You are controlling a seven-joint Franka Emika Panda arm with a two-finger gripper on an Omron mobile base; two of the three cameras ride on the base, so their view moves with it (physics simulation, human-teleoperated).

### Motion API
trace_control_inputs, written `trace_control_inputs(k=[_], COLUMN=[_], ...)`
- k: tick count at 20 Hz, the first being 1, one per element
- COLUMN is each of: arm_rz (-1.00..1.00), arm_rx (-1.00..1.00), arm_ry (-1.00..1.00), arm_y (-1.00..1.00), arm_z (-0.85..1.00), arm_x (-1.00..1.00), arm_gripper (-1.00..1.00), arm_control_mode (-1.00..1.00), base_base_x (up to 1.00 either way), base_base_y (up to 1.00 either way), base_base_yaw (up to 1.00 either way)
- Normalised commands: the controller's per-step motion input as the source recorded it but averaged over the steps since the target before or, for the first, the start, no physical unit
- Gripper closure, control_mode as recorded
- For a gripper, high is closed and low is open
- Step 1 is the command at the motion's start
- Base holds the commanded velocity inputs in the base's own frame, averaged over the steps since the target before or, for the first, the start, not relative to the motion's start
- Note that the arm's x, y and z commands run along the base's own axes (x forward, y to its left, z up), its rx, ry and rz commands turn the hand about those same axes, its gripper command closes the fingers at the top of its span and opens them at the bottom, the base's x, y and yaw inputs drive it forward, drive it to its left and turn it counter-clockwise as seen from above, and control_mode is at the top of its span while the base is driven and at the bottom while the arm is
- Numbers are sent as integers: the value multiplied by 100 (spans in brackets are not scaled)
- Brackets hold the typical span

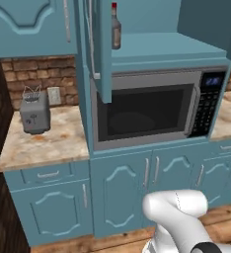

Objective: Get the candle and the liquor from the cabinet and move them to the dining counter.

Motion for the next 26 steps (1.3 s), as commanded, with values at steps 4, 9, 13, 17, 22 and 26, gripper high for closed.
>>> trace_control_inputs(k=[4, 9, 13, 17, 22, 26], arm_rz=[0, 0, 0, 0, 0, 0], arm_rx=[0, 0, 0, 0, 0, 0], arm_ry=[0, 0, 0, 0, 0, 0], arm_y=[0, 0, 0, 0, 0, 0], arm_z=[0, 0, 0, 0, 0, 0], arm_x=[0, 0, 0, 0, 0, 0], arm_gripper=[100, 100, 100, 100, 100, 100], arm_control_mode=[100, 100, 100, 100, 100, 100], base_base_x=[-78, -72, -64, -57, -56, -51], base_base_y=[12, 2, 0, 0, 0, 0], base_base_yaw=[-25, -33, -41, -45, -49, -50])
